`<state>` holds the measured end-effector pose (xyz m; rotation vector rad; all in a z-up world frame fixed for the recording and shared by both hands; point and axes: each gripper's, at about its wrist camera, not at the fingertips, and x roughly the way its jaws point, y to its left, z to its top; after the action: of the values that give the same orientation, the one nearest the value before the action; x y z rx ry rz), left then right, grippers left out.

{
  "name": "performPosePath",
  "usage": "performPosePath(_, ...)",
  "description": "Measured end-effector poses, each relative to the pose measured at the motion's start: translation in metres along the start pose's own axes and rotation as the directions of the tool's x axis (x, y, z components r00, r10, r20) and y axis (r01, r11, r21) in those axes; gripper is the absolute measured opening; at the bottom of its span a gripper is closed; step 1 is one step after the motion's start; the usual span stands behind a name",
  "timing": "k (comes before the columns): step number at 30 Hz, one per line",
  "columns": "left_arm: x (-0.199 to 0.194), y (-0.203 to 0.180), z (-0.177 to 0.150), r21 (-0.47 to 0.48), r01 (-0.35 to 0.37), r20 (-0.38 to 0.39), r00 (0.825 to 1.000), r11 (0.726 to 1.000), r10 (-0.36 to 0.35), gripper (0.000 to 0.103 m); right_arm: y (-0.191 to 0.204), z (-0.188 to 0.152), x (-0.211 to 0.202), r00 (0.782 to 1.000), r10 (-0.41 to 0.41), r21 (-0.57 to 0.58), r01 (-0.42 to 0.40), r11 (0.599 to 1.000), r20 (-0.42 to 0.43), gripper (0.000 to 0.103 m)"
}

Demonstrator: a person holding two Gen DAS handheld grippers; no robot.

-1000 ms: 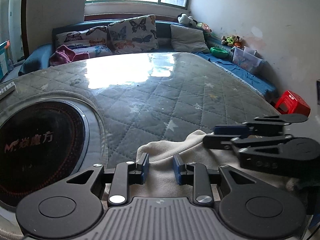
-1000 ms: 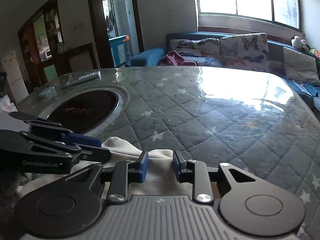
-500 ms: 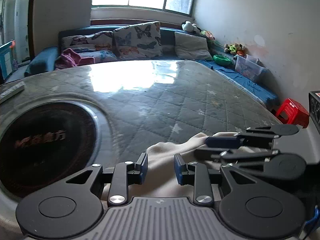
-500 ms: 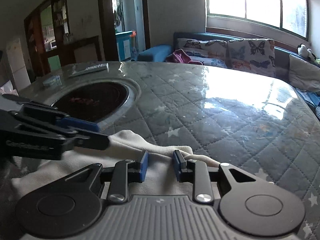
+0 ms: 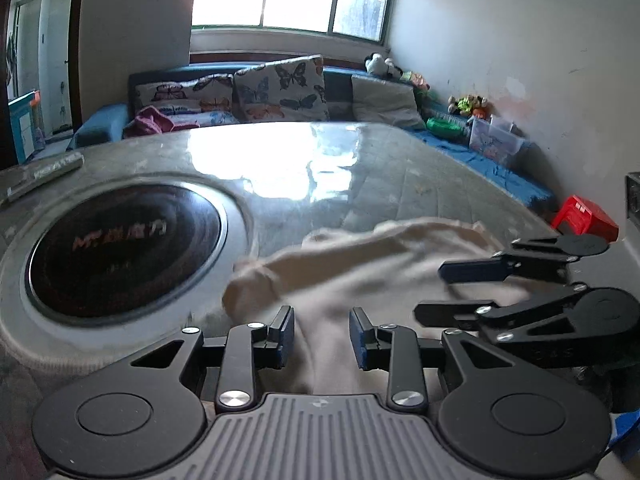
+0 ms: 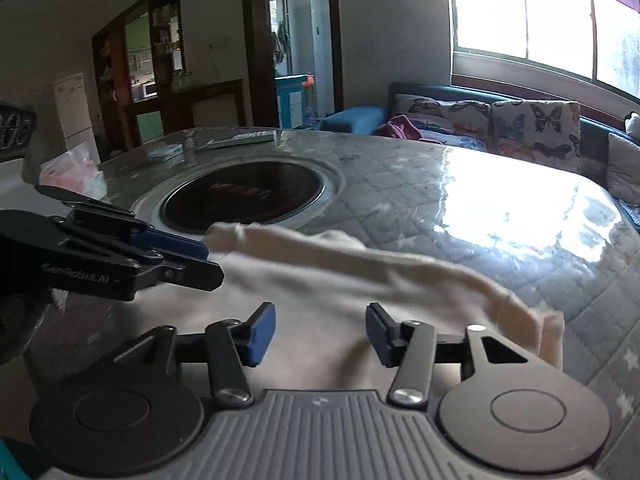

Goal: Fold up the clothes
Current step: 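Fold the hem up toward the collar with both grippers and release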

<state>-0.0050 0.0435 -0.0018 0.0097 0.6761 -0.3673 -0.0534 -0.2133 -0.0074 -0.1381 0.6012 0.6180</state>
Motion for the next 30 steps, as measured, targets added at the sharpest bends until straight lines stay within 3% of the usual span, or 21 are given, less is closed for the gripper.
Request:
performPosePath(5, 0.000, 0.002, -0.011, 0.012, -0.026, -0.002, 1.000, 1.000, 0.026, 0.035, 0.008, -0.017, -0.017, 1.000, -0.011, -0.016, 0.011, 1.000, 0.021, 0.058)
performPosePath(15, 0.001, 0.002, -0.015, 0.015, -0.037, 0.004, 0.999, 0.999, 0.037, 0.039, 0.001, -0.043, -0.050, 0.995, -0.063, -0.005, 0.064, 0.998, 0.073, 0.060)
performPosePath(18, 0.001, 0.003, -0.015, 0.012, -0.035, 0.004, 0.999, 0.999, 0.035, 0.039, -0.009, -0.043, -0.061, 0.992, -0.087, 0.052, 0.082, 0.995, 0.095, 0.059)
performPosePath(22, 0.001, 0.004, -0.015, 0.013, -0.035, 0.003, 0.999, 0.999, 0.035, 0.040, -0.027, -0.053, -0.060, 0.991, -0.121, 0.136, 0.114, 0.984, 0.050, 0.059)
performPosePath(30, -0.004, 0.006, -0.006, 0.002, -0.025, 0.017, 1.000, 1.000, 0.025, 0.040, -0.041, -0.045, -0.068, 0.989, -0.120, 0.184, 0.103, 0.977, 0.084, 0.059)
